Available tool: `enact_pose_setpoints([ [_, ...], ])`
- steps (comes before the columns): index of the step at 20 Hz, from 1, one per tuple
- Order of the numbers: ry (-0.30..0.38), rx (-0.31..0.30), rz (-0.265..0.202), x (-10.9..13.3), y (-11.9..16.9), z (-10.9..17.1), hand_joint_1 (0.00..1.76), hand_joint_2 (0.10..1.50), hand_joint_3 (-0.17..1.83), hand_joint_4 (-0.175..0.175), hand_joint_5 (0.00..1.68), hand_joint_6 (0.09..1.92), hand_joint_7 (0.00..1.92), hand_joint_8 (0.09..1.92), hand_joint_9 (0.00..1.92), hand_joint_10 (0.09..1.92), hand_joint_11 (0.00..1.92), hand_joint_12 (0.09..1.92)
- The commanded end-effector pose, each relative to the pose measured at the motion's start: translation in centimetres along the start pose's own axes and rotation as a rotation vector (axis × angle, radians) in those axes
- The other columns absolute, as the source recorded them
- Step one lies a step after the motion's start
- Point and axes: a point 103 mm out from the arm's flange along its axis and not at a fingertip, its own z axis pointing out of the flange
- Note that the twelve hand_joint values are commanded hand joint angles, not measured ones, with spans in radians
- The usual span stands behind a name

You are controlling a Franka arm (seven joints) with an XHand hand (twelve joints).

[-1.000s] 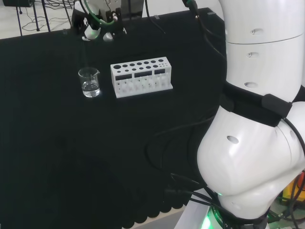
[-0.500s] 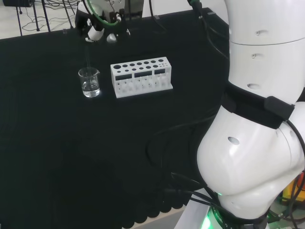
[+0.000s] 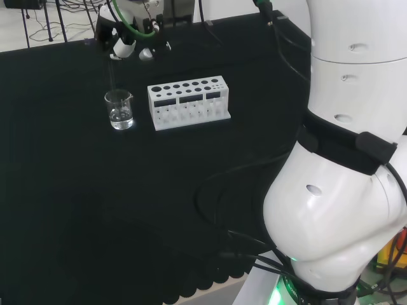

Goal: Stir in the beaker to the left of the white test tube rack with the glass rod.

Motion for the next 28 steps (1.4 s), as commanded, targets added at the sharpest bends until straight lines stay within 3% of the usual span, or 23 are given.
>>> enact_pose_setpoints([
  [1,0.002,0.003,-0.016,0.5,1.2,0.6,1.32,0.69,0.63,-0.175,1.18,0.55,1.33,0.82,1.83,0.50,1.71,0.57],
  [8,0.003,0.003,0.004,-1.8,2.3,1.0,1.32,0.69,0.63,-0.175,1.18,0.55,1.33,0.82,1.83,0.50,1.71,0.57],
  [17,-0.002,-0.001,0.034,-3.4,1.2,0.3,1.32,0.69,0.63,-0.175,1.18,0.55,1.33,0.82,1.83,0.50,1.71,0.57],
  [28,-0.013,-0.001,0.039,-1.5,-0.4,0.1,1.32,0.69,0.63,-0.175,1.18,0.55,1.33,0.82,1.83,0.50,1.71,0.57],
])
